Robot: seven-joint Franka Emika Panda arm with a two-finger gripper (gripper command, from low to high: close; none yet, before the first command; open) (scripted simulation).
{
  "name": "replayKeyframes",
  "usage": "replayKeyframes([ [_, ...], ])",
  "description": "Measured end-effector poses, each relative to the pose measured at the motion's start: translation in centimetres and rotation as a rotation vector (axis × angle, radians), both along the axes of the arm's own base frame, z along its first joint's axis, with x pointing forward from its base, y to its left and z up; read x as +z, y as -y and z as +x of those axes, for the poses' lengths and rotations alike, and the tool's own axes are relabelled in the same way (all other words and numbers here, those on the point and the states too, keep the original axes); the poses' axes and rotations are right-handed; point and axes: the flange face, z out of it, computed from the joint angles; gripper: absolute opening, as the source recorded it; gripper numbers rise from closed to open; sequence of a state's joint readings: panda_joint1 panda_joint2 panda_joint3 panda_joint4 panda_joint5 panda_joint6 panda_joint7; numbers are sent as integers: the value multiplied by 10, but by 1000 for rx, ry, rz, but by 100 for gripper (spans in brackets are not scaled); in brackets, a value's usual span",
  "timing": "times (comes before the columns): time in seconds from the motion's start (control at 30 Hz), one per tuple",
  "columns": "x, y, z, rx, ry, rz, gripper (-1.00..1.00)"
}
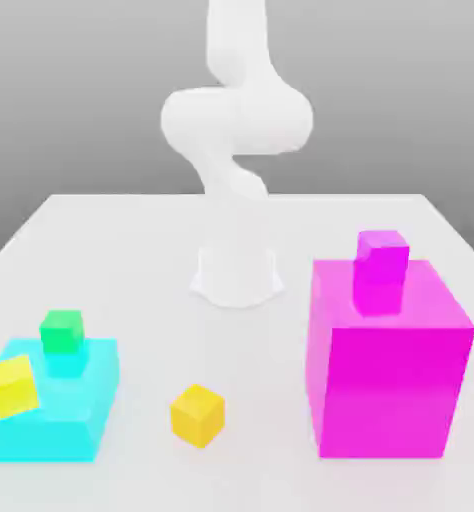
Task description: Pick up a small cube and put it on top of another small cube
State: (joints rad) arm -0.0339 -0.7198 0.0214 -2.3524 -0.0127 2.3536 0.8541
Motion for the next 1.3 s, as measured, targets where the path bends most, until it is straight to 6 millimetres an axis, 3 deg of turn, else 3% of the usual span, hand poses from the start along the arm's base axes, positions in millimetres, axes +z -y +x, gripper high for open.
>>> replayKeyframes([
  [0.13, -99, 11, 44, -108, -145, 28, 0],
  [0.3, -224, 30, 64, -238, -319, 74, 0],
  [0.47, -344, 46, 47, -367, -491, 135, 0],
  [0.67, -458, 52, -5, -505, -674, 222, 0],
  [0.87, -518, 50, -11, -518, -692, 232, 0],
  [0.9, -526, 50, -12, -518, -692, 230, -100],
  [1.13, -528, 50, -12, -518, -691, 230, -100],
  [1.3, -487, 50, -10, -518, -690, 232, -100],
])
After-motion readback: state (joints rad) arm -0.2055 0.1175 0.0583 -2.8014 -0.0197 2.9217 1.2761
